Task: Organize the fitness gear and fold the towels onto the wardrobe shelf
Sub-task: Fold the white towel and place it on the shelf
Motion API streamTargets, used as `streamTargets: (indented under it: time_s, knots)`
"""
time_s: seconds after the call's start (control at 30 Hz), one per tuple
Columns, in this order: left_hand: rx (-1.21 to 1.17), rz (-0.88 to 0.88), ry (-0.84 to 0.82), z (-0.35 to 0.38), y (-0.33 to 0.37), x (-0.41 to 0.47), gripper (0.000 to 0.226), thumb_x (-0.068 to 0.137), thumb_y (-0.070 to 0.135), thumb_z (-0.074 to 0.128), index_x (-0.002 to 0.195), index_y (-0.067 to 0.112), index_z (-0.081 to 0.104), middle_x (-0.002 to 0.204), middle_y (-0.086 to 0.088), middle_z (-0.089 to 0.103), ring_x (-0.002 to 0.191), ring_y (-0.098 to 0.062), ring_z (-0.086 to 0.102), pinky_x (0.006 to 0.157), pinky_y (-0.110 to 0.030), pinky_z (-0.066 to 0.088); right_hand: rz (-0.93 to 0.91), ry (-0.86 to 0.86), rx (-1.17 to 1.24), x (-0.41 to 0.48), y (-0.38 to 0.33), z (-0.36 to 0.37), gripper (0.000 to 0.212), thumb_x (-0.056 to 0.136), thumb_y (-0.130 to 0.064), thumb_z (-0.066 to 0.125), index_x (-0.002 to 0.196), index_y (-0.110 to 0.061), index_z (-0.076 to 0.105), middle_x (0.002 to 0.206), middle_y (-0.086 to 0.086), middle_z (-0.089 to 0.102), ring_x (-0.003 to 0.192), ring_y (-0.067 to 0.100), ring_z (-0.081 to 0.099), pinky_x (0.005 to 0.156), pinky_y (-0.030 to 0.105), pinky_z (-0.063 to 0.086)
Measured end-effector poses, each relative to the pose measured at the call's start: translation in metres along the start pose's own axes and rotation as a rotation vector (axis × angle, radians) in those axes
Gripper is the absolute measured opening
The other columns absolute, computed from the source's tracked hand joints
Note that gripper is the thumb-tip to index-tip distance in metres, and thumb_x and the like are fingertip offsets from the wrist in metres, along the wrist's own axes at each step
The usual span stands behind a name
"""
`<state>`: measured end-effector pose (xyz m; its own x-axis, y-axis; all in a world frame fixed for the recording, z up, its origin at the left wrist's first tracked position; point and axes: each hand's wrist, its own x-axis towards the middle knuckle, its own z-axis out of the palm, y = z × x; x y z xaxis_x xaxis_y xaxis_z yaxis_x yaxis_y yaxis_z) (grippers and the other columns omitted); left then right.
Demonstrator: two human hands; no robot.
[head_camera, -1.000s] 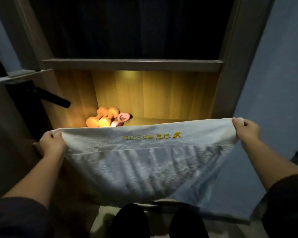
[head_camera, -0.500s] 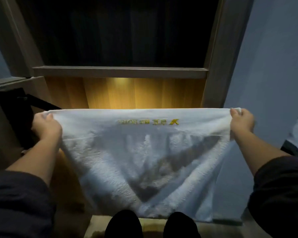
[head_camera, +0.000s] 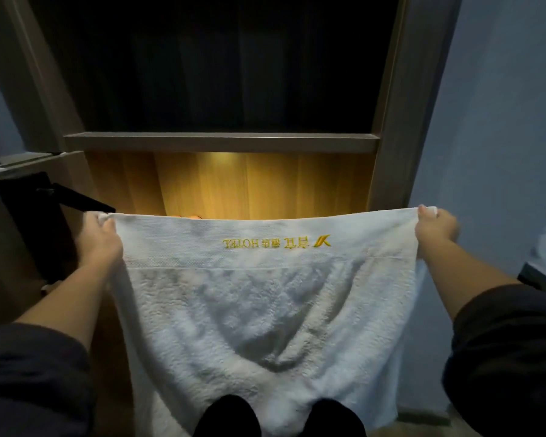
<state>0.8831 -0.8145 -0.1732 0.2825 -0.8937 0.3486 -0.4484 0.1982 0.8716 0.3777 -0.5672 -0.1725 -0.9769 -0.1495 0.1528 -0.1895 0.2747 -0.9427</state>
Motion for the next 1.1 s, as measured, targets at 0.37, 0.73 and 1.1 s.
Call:
streamTargets:
  time_s: [0.37, 0.73, 1.1]
  knots:
    - [0.047, -0.069, 0.12, -0.007, -0.003, 0.022, 0.029, 0.103, 0.02, 0.039, 0.124, 0.002, 0.048, 0.128, -0.027, 0.054, 0.119, -0.044, 0.051, 0.102, -0.05, 0.041, 0.016, 0.017, 0.025, 0.009, -0.004, -0.006, 0.047, 0.099, -0.04, 0.051, 0.113, 0.002, 0.065, 0.113, 0.022, 0.063, 0.106, 0.039, 0.059, 0.091, 0.044, 0.047]
    - [0.063, -0.173, 0.1, -0.008, 0.013, 0.012, 0.044, 0.105, 0.028, 0.034, 0.13, -0.005, 0.046, 0.133, -0.029, 0.052, 0.125, -0.045, 0.048, 0.103, -0.048, 0.039, 0.137, 0.022, 0.106, -0.004, 0.018, -0.008, 0.04, 0.097, -0.039, 0.056, 0.115, -0.004, 0.064, 0.107, 0.013, 0.062, 0.095, 0.03, 0.058, 0.086, 0.039, 0.046]
    - [-0.009, -0.189, 0.108, -0.02, 0.026, 0.001, 0.046, 0.106, 0.029, 0.029, 0.138, -0.001, 0.042, 0.139, -0.023, 0.049, 0.128, -0.038, 0.047, 0.105, -0.042, 0.037, 0.049, 0.031, 0.091, -0.016, 0.012, -0.023, 0.042, 0.099, -0.042, 0.049, 0.113, -0.005, 0.062, 0.118, 0.016, 0.062, 0.105, 0.032, 0.059, 0.083, 0.035, 0.042]
